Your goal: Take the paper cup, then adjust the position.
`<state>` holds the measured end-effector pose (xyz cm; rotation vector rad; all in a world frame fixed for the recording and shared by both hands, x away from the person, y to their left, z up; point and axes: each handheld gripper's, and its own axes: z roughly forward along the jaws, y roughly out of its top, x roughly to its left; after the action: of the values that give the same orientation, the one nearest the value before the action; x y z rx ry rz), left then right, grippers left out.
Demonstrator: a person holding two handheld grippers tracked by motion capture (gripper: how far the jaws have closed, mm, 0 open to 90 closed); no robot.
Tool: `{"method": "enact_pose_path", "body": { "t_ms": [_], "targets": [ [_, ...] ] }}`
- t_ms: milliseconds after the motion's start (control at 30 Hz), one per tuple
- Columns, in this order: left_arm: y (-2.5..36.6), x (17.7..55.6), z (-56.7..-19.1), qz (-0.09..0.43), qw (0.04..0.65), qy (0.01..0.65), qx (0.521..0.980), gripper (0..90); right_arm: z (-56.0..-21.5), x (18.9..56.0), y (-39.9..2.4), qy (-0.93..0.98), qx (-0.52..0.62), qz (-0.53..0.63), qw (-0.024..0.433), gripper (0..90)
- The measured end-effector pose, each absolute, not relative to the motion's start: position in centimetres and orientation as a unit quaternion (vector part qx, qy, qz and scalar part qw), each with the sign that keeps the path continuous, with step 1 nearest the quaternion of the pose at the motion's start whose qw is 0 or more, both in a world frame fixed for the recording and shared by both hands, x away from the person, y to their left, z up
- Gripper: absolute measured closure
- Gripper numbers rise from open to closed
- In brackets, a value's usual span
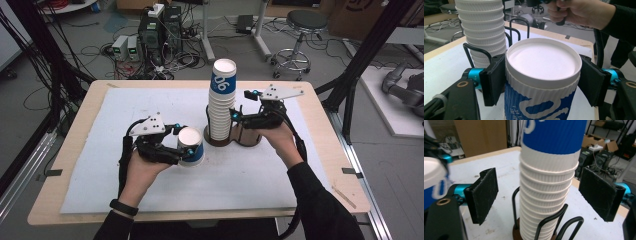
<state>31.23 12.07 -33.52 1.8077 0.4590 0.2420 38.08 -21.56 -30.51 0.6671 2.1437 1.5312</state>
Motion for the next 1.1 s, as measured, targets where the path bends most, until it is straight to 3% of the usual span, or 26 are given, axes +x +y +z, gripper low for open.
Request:
{"method": "enact_pose_path", "body": {
  "t_ms": [667, 1100],
  "targets": [
    [13.2, 31.2, -33.9, 0.117, 0.591, 0.201, 0.773, 28.1, -34.8, 32.2, -25.6, 0.754, 0.247, 0.572, 0.208, 16.2],
    [13.1, 31.3, -33.4, 0.103, 0.608, 0.188, 0.765, 28.1, -36.4, 31.6, -26.5, 0.759, 0.245, 0.571, 0.193, 16.2]
  ]
}}
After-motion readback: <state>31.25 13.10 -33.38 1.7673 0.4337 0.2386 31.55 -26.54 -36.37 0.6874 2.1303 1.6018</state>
